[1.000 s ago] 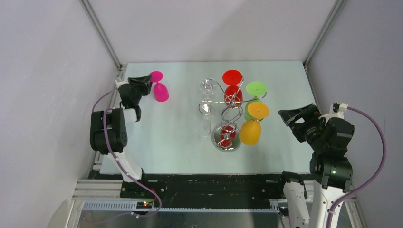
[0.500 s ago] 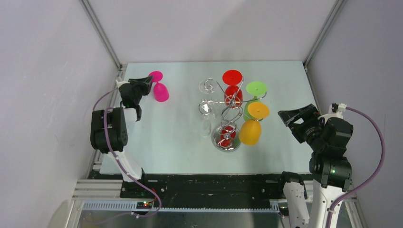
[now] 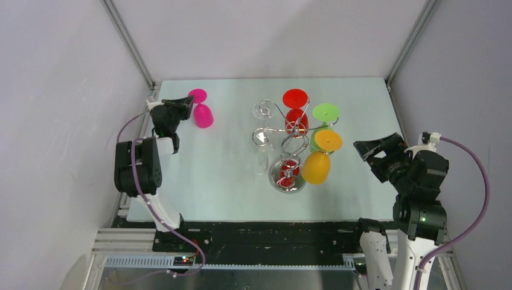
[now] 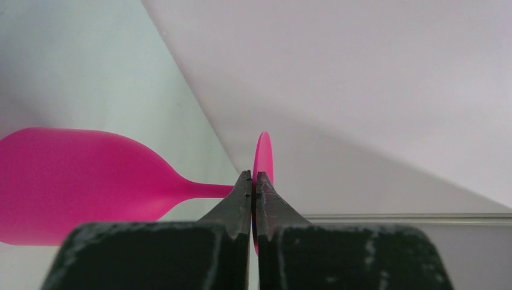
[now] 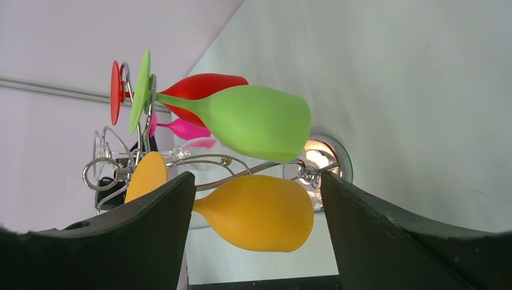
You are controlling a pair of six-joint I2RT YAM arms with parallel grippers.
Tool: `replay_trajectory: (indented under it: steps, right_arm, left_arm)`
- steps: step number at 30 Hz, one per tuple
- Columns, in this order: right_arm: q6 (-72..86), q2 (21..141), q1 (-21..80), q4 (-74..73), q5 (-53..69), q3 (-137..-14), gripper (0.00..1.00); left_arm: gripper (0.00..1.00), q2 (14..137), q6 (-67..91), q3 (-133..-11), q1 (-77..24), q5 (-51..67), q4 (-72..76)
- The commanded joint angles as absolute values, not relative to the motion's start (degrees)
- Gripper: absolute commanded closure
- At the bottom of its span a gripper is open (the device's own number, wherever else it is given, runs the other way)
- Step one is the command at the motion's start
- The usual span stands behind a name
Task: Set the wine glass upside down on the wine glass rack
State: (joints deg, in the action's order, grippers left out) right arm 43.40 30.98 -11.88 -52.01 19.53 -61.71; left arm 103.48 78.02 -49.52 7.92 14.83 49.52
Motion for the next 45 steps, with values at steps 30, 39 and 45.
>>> replay_trajectory:
  steps: [30, 39, 45]
  right_arm:
    - [38.5, 27.6, -12.5, -52.4, 11.4, -64.1, 0.20]
    - [38.1, 28.0, -12.5, -52.9, 10.3, -64.7, 0.20]
    - [37.6, 27.8, -12.5, -53.6, 9.1, -64.8, 0.20]
  left_arm:
    - [1.00, 44.6, 65.3, -39.9, 5.4, 32.1, 6.6]
    - [1.00, 39.1, 60.4, -44.4, -6.0, 33.3, -10.8]
    - [1.00, 37.0, 60.7, -44.2, -11.2, 34.4, -14.9]
